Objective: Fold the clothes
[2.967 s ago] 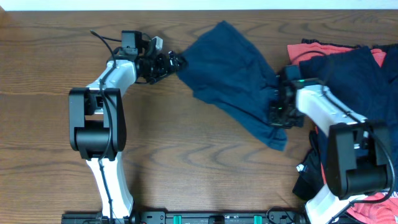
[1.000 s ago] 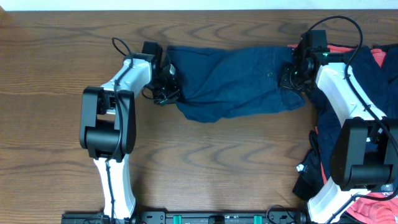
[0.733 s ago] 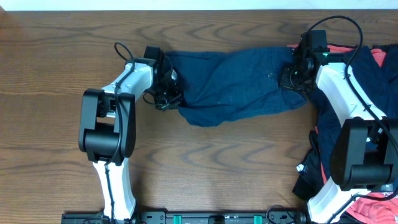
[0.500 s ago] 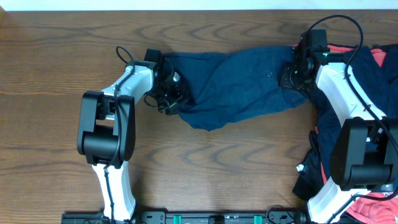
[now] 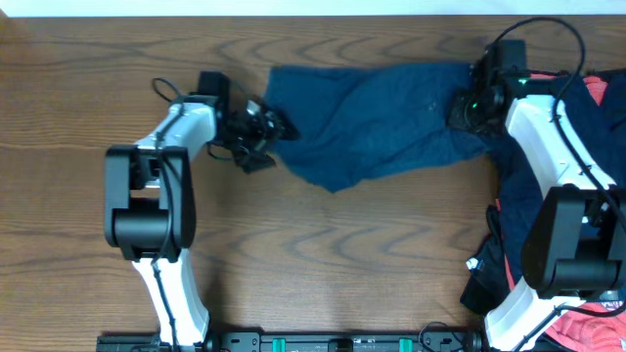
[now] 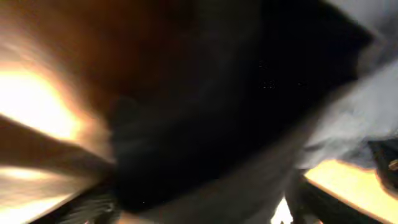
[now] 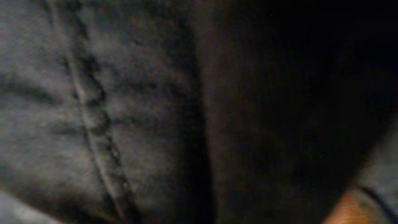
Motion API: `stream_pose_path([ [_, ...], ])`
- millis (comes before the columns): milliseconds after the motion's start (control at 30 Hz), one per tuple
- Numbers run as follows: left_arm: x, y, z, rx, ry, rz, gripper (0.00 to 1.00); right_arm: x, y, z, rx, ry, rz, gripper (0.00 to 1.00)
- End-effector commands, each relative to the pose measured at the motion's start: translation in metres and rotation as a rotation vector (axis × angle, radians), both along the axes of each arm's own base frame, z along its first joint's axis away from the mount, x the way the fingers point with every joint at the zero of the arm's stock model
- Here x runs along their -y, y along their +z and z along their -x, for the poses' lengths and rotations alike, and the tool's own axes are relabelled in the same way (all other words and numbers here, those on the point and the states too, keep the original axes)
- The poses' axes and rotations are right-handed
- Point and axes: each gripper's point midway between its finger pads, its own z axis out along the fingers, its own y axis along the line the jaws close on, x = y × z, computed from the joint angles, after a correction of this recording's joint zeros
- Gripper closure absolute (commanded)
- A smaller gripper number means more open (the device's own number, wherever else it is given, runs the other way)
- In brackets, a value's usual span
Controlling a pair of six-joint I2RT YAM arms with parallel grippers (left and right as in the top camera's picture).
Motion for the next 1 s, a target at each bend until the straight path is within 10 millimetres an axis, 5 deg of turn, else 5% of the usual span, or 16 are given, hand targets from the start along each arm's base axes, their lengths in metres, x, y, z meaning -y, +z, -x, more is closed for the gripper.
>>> stream_pose_path([
  [0, -0.065, -0.086, 0.023, -0.148, 0.078, -0.305, 0.32, 0.007, 0.022, -0.018, 0.064, -0.001, -0.002, 0.99],
  [400, -0.068, -0.079, 0.003, -0.075, 0.099, -0.303, 0.23, -0.008, 0.025, -0.014, 0.045, 0.048, 0.037, 0.99],
  [733, -0.068, -0.016, -0.053, 0.123, 0.126, -0.296, 0.23, -0.011, 0.013, 0.003, -0.028, 0.064, 0.087, 0.99],
  [967, -0.069, 0.026, -0.078, 0.236, 0.142, -0.293, 0.21, -0.022, -0.039, 0.041, -0.152, 0.043, 0.074, 0.99],
])
